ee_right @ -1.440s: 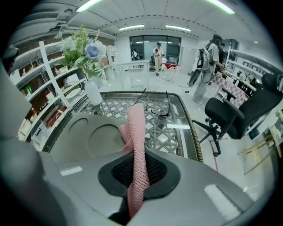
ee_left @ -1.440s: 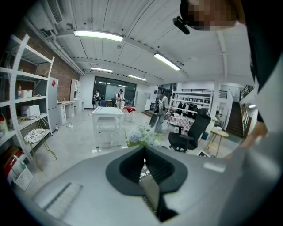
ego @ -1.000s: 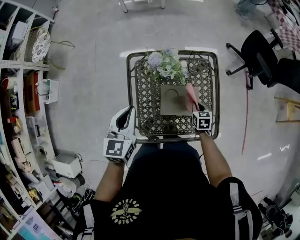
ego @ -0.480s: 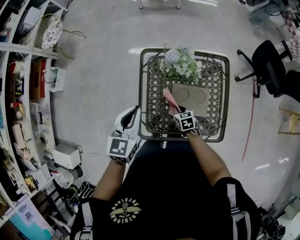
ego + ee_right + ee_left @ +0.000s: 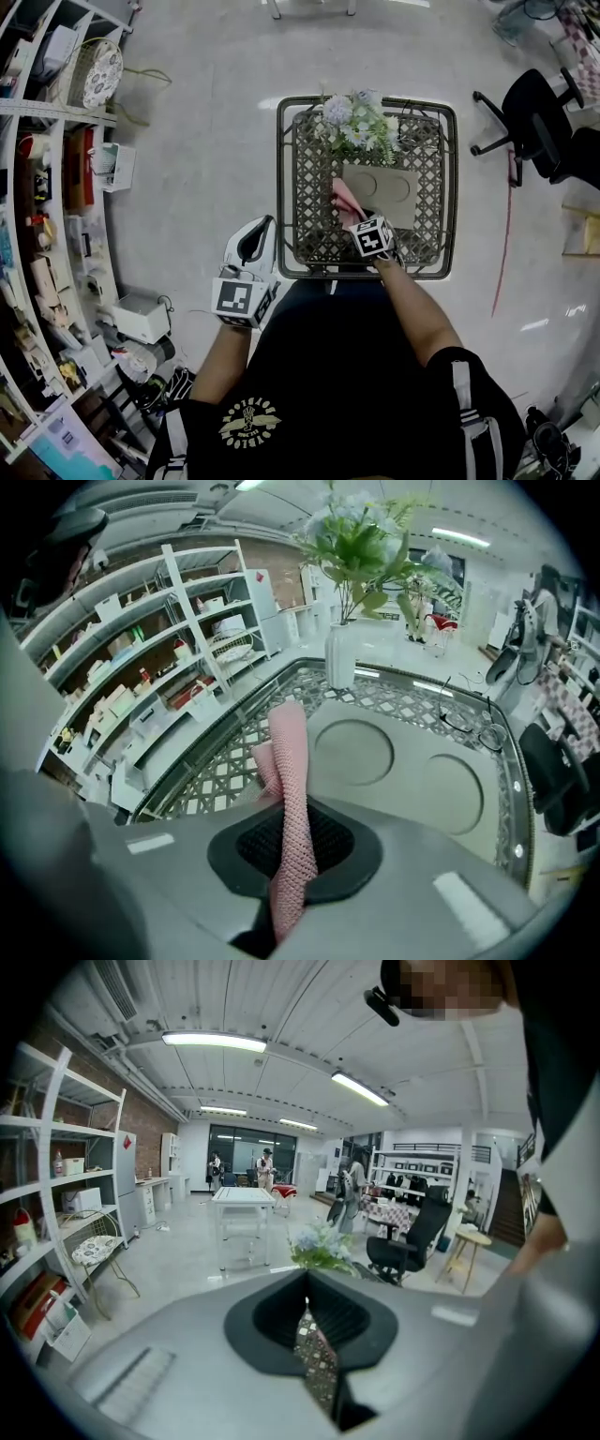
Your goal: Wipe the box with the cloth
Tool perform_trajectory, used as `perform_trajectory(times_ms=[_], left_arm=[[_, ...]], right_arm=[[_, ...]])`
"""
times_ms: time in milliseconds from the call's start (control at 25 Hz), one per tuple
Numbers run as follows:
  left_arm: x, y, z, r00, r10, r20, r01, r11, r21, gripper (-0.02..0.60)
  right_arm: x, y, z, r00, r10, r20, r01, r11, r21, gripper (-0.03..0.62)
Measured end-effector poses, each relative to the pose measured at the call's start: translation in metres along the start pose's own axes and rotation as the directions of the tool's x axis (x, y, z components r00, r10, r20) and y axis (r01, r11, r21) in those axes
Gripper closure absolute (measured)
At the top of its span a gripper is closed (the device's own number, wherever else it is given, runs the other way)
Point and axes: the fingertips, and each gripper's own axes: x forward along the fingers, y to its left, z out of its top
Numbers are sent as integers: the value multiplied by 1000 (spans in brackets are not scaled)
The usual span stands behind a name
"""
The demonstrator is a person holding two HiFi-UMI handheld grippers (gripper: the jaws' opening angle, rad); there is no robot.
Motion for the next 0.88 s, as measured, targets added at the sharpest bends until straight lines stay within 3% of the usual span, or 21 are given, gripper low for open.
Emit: perform_trajectory(times_ms=[360, 640, 880], left_arm=[[21, -25, 18, 996, -86, 37, 85, 996, 23, 581], [20, -33, 29, 998, -65, 21, 64, 997, 35, 581], [18, -36, 41, 997, -51, 64, 48, 998, 46, 581]], right_arm=[[-25, -67, -39, 993, -114, -33, 117, 989, 86, 577], [-57, -118, -77, 983, -177, -55, 184, 967, 178, 577], [-77, -151, -102, 973, -211, -95, 227, 950, 212, 577]])
